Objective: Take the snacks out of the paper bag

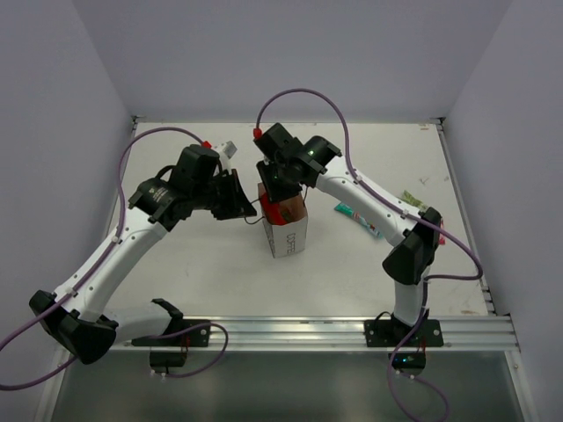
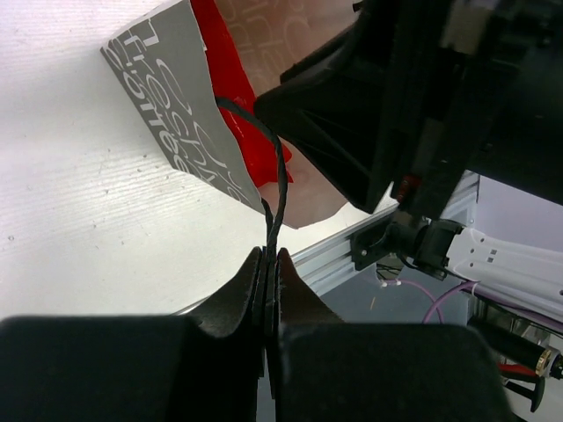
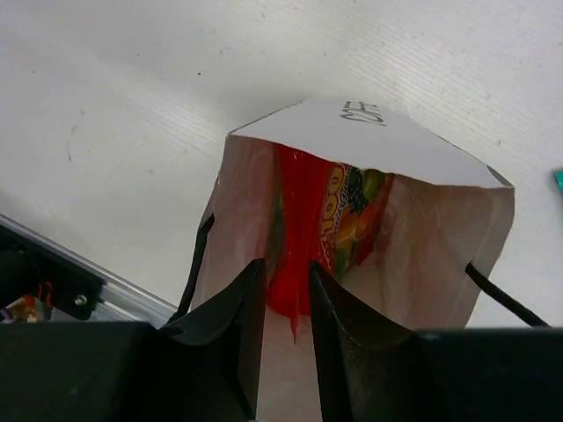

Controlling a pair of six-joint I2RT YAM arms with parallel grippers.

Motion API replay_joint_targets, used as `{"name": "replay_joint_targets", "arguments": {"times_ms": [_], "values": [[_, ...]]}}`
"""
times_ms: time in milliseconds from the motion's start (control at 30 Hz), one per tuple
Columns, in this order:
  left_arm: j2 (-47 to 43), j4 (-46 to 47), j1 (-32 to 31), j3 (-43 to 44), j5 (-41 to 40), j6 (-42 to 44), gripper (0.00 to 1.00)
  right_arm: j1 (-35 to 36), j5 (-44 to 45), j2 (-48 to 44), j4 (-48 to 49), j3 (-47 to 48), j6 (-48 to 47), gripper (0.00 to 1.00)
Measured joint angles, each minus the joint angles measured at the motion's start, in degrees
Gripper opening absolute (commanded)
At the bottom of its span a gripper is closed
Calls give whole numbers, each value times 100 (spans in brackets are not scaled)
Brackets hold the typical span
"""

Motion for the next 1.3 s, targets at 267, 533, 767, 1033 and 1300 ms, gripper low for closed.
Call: {"name": "replay_joint_targets", "arguments": {"times_ms": [267,533,767,1033,1300], "values": [[-7,-46,0,0,-13,-20,0,-42,0,199,157,-57,-57,29],[-55,-57,0,0,-48,-103,0,-195,-2,210,341,-439,-129,27],[-151,-85,0,0,-116,-136,0,-227,-240,210,601,-774,-162,24],[-170,-81,0,-31,-138,-151,0,-223,-516,208,754,-824,-214,0],[-181,-81,0,-94,-140,-149,0,-223,-529,199,702,-778,-212,0]]}}
